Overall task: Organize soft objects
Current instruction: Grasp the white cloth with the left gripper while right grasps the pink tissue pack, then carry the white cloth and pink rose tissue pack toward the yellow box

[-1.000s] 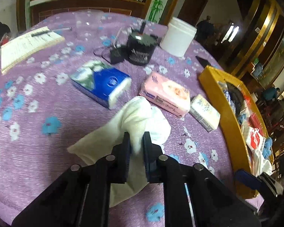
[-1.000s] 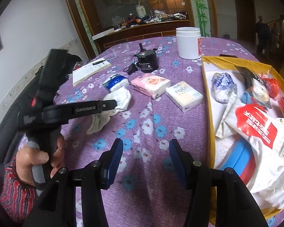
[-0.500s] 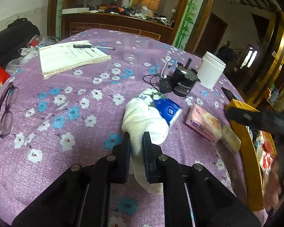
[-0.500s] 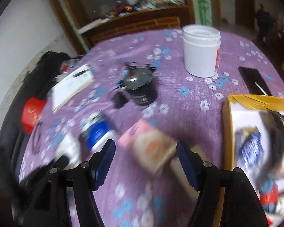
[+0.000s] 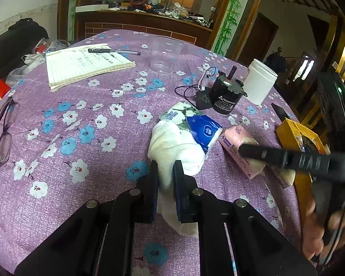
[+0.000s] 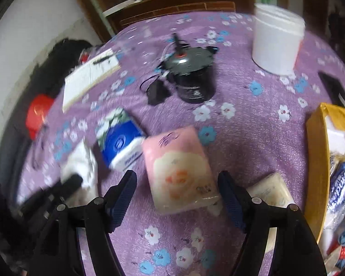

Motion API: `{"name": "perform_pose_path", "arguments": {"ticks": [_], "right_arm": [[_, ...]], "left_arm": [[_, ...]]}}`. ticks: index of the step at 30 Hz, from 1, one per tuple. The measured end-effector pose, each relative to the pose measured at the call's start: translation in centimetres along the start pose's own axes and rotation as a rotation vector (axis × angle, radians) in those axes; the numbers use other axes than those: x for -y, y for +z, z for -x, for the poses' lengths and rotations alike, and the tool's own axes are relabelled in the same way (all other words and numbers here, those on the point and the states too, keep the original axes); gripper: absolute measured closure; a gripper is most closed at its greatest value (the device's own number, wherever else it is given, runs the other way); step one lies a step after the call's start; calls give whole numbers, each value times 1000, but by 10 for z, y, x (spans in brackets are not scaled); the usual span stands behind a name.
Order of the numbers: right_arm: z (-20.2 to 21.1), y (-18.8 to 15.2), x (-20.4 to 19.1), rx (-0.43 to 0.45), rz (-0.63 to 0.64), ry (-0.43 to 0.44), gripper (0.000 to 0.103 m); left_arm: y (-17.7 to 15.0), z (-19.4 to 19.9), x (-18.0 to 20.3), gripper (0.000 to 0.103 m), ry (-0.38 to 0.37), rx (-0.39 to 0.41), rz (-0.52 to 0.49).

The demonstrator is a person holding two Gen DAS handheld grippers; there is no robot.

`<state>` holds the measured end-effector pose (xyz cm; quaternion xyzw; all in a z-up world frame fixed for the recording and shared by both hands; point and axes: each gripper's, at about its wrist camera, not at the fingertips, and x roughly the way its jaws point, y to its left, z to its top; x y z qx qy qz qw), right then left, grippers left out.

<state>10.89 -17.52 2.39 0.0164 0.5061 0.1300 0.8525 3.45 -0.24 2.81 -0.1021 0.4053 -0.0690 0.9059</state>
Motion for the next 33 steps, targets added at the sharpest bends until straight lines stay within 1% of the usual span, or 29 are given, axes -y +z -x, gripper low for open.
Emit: {"name": "perform_pose_path", "arguments": {"ticks": [2, 3, 4, 5, 6, 8, 10, 11, 15, 17, 20, 23, 26, 30, 33], "right_arm": [[-5, -5, -9, 4, 41, -61, 28], [-9, -8, -13, 11, 63, -88, 31], [-10, -12, -15, 28, 75, -117, 35], [-9, -14, -15, 39, 69, -135, 45], [-6, -17, -13, 46, 54, -133, 46], [5, -26, -5, 79, -16, -107, 47], [20, -38, -4, 122, -75, -62, 48], [29, -45, -7, 162, -88, -39, 48], [45, -49, -8, 269, -85, -73, 48], [49, -50, -5, 303, -85, -85, 48], [50, -50, -1, 299, -103, -38, 48], [49, -51, -3, 291, -99, -24, 48], [55, -52, -5, 317, -97, -17, 48], [61, -54, -8, 350, -93, -19, 48], [64, -55, -9, 365, -93, -17, 48]], "left_arm": [[0, -1, 0, 93, 3, -2, -2], [0, -1, 0, 93, 5, -4, -3], [0, -2, 0, 93, 5, -7, -4], [0, -2, 0, 93, 6, -8, -6], [-1, -1, 0, 93, 6, -7, -6], [-1, -1, 1, 93, -1, -7, -7], [-1, -1, 3, 93, -6, -4, -15], [-1, 0, 4, 93, -10, 0, -20], [-2, 6, 11, 93, -34, 26, -51], [-2, 10, 14, 93, -45, 44, -63], [-2, 14, 18, 93, -50, 61, -82], [-3, 16, 24, 93, -60, 72, -108], [-5, 21, 29, 93, -66, 89, -135], [-8, 32, 36, 93, -68, 145, -172], [-11, 40, 44, 93, -52, 190, -212]]}}
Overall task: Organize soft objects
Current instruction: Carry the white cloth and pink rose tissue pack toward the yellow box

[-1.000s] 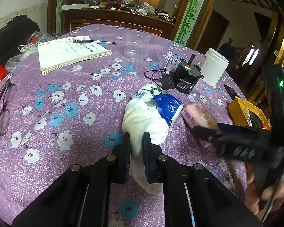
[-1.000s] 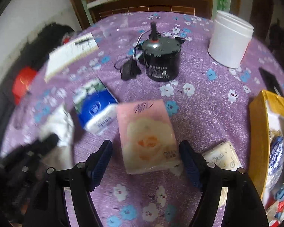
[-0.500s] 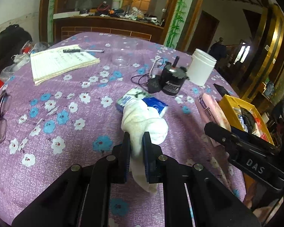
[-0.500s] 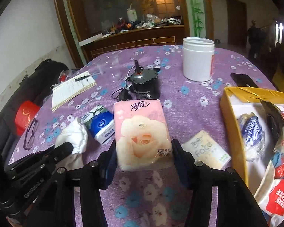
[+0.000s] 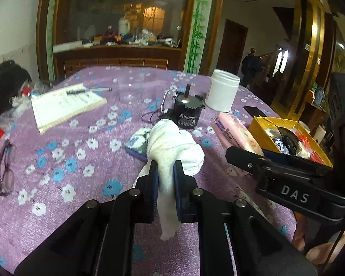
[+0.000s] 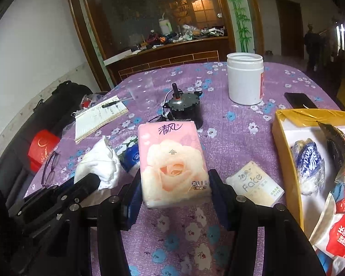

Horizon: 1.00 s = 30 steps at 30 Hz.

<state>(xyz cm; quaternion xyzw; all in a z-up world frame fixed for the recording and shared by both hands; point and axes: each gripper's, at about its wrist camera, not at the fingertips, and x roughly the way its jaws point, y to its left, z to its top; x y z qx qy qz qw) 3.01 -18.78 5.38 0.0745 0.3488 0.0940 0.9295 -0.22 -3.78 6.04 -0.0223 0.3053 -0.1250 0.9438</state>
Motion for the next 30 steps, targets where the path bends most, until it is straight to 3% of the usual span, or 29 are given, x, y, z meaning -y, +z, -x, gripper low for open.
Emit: {"name": "perform_pose_path", "arguments": {"ticks": [11, 17, 30], "right_arm": [[10, 1, -3, 46, 18, -8, 48], [14, 0, -5, 63, 26, -13, 48], [19, 1, -8, 90, 37, -21, 48]], "left_arm": [[-3, 12, 22, 93, 134, 111, -155], [-3, 11, 19, 93, 175, 116, -151], [-5, 14, 19, 93, 191, 135, -149]]}}
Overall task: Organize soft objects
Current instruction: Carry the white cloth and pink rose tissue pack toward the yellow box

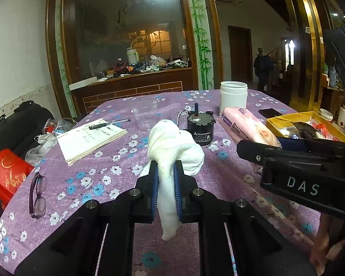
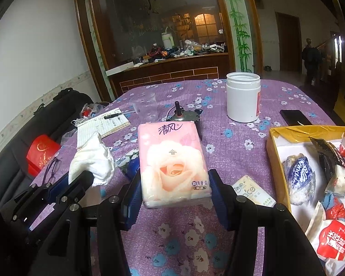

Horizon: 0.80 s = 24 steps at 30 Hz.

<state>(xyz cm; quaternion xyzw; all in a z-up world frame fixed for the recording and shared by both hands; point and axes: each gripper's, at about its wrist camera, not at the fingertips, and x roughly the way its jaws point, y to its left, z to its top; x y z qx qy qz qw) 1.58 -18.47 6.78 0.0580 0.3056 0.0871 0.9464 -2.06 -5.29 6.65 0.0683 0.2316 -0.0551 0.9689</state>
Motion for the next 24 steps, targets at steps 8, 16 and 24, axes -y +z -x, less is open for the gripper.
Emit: {"name": "perform_pose_path", "arguments": {"ticks": [8, 16, 24], "right_arm": [[-1, 0, 0, 2, 1, 6, 48], [1, 2, 2, 16, -5, 11, 48], [24, 10, 8, 58, -42, 6, 48]], "left_arm": [[-1, 3, 3, 93, 1, 9, -11], [0, 2, 4, 93, -4, 12, -13], [2, 7, -3, 93, -116, -7, 46]]}}
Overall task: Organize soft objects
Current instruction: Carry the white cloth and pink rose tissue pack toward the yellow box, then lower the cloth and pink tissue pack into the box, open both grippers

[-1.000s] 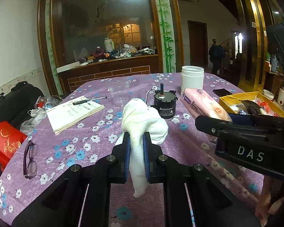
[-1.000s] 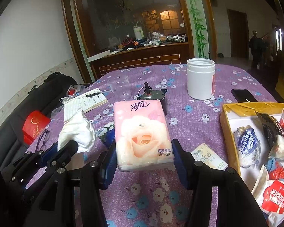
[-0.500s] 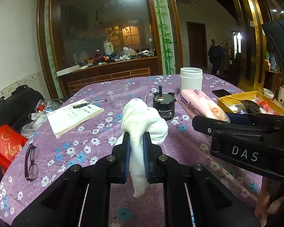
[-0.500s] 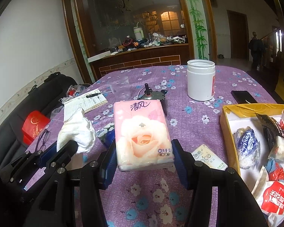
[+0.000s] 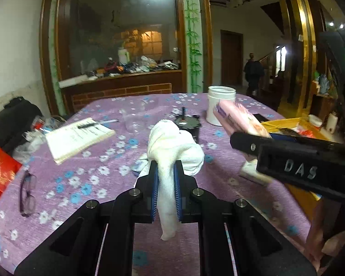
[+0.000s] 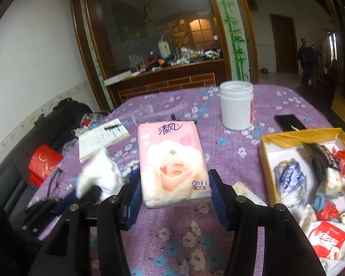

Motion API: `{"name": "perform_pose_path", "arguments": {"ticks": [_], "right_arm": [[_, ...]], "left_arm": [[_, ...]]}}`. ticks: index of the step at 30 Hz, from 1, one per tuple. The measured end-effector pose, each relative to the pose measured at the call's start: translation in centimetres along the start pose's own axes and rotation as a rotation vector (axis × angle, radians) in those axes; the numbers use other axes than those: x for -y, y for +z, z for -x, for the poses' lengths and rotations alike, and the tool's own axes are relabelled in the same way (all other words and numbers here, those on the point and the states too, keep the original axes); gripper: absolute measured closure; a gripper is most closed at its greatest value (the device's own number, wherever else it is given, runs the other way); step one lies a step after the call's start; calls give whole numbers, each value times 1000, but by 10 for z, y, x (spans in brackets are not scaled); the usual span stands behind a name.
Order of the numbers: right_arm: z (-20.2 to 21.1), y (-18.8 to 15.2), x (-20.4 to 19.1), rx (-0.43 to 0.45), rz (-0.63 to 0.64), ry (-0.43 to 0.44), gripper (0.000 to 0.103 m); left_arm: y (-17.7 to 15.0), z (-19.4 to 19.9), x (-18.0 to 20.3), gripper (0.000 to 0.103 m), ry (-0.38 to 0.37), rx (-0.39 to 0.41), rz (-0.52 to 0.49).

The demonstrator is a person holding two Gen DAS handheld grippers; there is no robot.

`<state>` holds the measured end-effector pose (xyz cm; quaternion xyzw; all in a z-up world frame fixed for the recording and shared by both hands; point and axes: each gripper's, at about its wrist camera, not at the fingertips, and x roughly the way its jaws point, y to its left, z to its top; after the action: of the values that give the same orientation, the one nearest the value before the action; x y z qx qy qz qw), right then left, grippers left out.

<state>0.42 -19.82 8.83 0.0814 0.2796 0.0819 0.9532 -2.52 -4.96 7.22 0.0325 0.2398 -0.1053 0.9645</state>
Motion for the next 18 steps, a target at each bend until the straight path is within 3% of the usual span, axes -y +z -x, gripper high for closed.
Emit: {"name": "perform_pose_path", "arguments": {"ticks": [9, 18], "right_arm": [[50, 9, 47, 41, -104, 6, 48], [98, 20, 136, 97, -214, -97, 48]], "left_arm": [[21, 15, 37, 93, -149, -49, -1], [65, 9, 114, 93, -344, -107, -46]]}}
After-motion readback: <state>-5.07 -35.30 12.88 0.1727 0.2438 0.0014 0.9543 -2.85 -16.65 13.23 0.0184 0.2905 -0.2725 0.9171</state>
